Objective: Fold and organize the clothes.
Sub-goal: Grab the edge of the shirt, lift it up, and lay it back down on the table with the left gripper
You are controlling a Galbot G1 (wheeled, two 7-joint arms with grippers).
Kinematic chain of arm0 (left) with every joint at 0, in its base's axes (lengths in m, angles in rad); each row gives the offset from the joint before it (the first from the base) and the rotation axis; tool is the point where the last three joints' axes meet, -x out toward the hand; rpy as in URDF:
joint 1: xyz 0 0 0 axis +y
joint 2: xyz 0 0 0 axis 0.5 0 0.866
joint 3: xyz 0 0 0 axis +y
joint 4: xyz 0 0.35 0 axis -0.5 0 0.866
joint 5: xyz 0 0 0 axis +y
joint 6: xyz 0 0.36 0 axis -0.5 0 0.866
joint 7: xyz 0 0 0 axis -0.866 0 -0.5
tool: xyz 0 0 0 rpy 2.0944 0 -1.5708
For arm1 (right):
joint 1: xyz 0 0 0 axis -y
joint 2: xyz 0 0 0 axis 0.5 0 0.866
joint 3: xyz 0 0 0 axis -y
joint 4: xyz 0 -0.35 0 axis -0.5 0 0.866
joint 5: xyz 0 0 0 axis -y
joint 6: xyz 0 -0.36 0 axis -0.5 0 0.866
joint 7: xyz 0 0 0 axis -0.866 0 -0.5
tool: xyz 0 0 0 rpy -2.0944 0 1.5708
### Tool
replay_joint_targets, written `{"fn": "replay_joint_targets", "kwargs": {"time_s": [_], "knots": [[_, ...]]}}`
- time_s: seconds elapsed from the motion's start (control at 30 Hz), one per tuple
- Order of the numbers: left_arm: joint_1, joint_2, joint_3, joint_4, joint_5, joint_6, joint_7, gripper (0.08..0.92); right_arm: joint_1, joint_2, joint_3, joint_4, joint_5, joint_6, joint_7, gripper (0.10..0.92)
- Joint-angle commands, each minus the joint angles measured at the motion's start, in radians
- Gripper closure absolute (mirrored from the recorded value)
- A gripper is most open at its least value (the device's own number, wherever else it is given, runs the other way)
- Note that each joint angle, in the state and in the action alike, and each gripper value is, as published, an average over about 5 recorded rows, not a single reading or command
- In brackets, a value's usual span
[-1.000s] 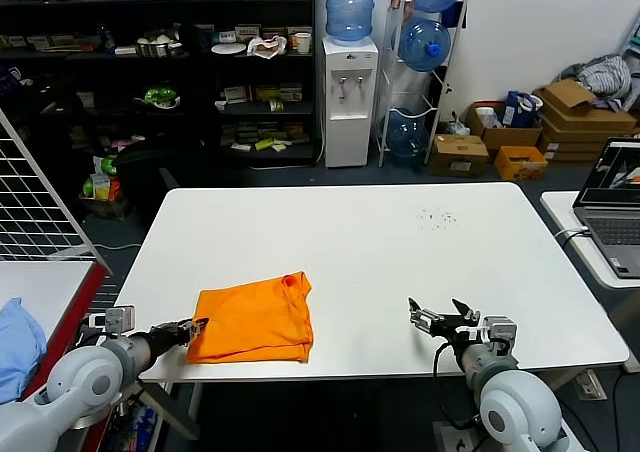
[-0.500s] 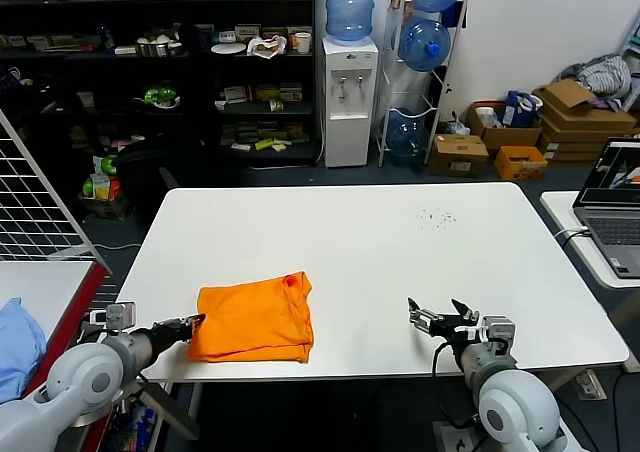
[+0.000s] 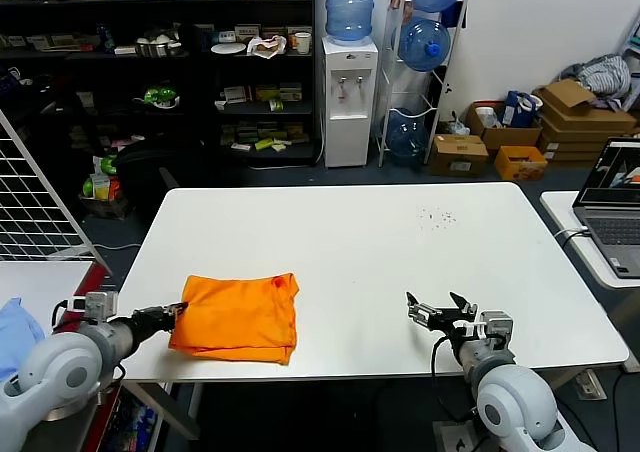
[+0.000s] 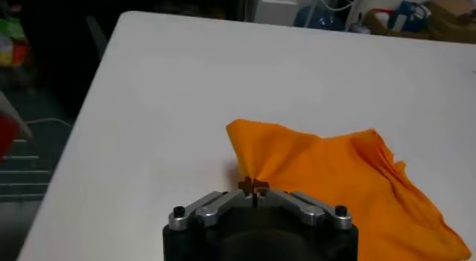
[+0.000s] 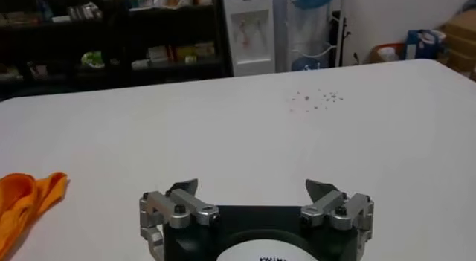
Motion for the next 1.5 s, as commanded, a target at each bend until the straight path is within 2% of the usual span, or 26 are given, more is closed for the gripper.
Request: {"fn": "replay_joint_targets", "kwargs": {"time_s": [0.03,0.47,0.8,1.33,1.5], "knots": [[0.021,0.133,-0.136,0.016,-0.043,0.003,-0.027,0.908,-0.001,-0.011,0.009,0.011,-0.079,0.046,-0.038,0.104],[0.03,0.201,-0.163,0.162,-0.047,0.005,-0.023,0.908,-0.027,-0.031,0.053,0.038,-0.088,0.088,-0.052,0.104],[0.016,0.233,-0.167,0.183,-0.056,0.006,-0.038,0.908,-0.024,-0.017,0.05,0.027,-0.105,0.089,-0.05,0.104],[0.037,0.2,-0.219,0.141,-0.115,0.006,-0.14,0.908,-0.025,-0.011,0.049,0.022,-0.11,0.08,-0.043,0.104],[0.047,0.157,-0.247,0.085,-0.174,0.0,-0.198,0.908,-0.025,-0.007,0.048,0.02,-0.113,0.079,-0.042,0.104]]}}
